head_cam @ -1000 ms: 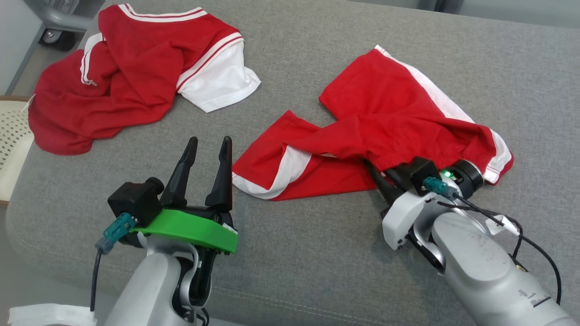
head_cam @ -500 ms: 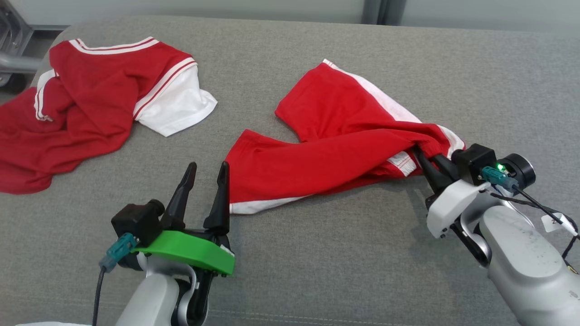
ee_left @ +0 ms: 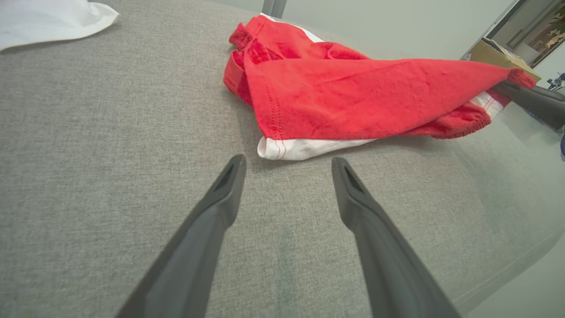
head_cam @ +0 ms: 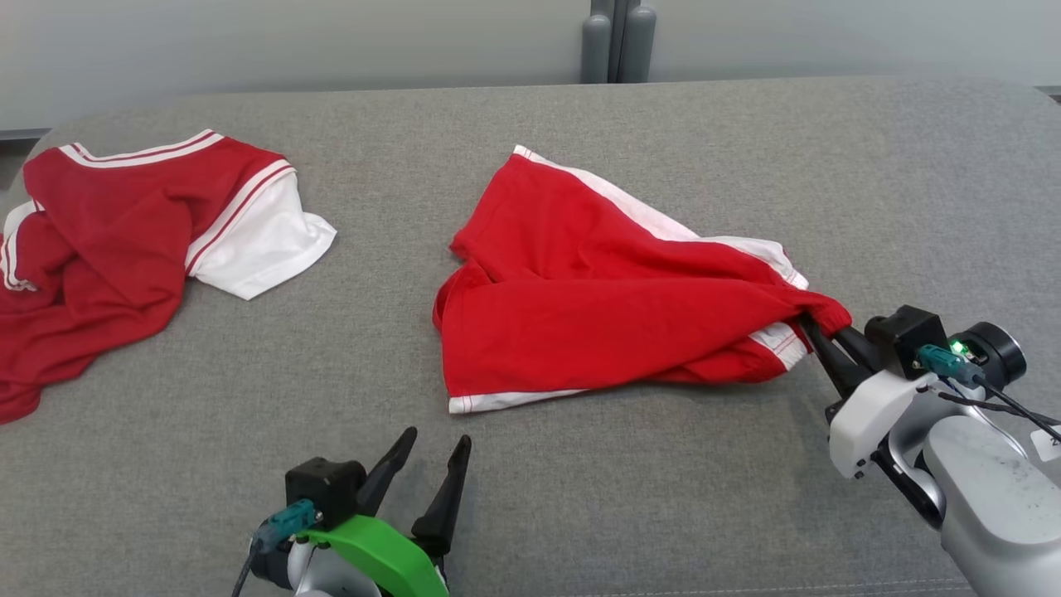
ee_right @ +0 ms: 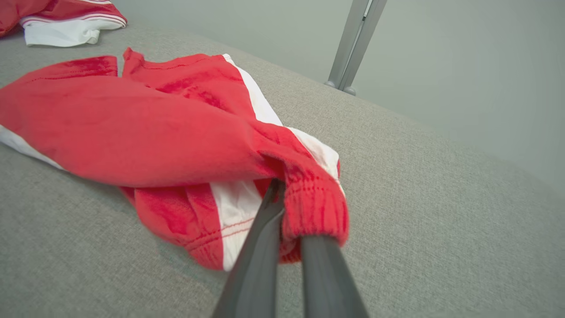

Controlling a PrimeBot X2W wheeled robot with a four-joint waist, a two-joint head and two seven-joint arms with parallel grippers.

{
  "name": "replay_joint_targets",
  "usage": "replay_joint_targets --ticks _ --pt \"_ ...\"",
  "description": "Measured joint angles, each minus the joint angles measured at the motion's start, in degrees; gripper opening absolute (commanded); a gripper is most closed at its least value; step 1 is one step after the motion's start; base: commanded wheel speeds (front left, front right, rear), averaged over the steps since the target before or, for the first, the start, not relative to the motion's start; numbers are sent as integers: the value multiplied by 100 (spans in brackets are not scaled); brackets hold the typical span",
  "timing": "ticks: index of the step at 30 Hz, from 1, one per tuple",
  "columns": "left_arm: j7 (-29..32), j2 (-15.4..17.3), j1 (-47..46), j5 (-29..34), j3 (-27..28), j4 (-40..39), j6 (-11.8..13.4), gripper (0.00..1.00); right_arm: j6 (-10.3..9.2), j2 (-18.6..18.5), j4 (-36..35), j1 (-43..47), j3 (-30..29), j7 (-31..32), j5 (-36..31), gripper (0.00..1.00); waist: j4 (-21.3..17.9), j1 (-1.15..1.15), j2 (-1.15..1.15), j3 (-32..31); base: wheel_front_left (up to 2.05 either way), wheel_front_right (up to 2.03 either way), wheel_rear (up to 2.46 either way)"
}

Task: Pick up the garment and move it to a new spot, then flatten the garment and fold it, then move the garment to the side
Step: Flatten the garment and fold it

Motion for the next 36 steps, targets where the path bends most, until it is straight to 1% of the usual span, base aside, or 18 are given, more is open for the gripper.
replay_joint_targets --ticks 4,7,12,22,27,29,31,32,33,35,36 --pt "25 -7 -14 98 -127 203 -125 100 0 -16 -9 58 30 0 68 0 -44 0 0 -15 0 0 0" --pt "25 7 -122 231 -135 368 -133 100 0 51 -41 58 93 1 101 0 -80 0 0 9 0 0 0" --pt "24 25 -564 466 -145 724 -136 100 1 118 -81 58 201 0 145 0 -170 0 0 95 0 0 0" --pt "18 -19 -903 594 -227 1269 -147 100 2 138 -171 10 283 0 198 0 -422 0 0 360 0 0 0" --pt "-41 -112 -1046 653 -374 1415 -266 100 8 120 -197 -25 254 0 204 0 -509 0 0 493 0 0 0" --pt "-46 -158 -1063 666 -427 1478 -289 76 8 116 -197 -31 247 0 212 0 -521 0 0 519 0 0 0" --pt "-102 -160 -1085 706 -486 1561 -298 49 8 116 -197 -32 247 0 233 0 -519 0 0 529 0 0 0" --pt "-122 -160 -1096 709 -488 1571 -300 43 8 118 -198 -33 246 0 255 0 -517 0 0 532 0 0 0" --pt "-159 -162 -1114 709 -488 1572 -319 34 8 116 -199 -34 242 0 260 0 -513 0 0 535 0 0 0" --pt "-226 -176 -1161 709 -485 1569 -339 10 8 116 -202 -35 234 0 261 0 -503 0 0 538 0 0 0" --pt "-237 -187 -1183 709 -483 1569 -341 0 8 115 -204 -36 233 0 261 0 -498 0 0 538 0 0 0"
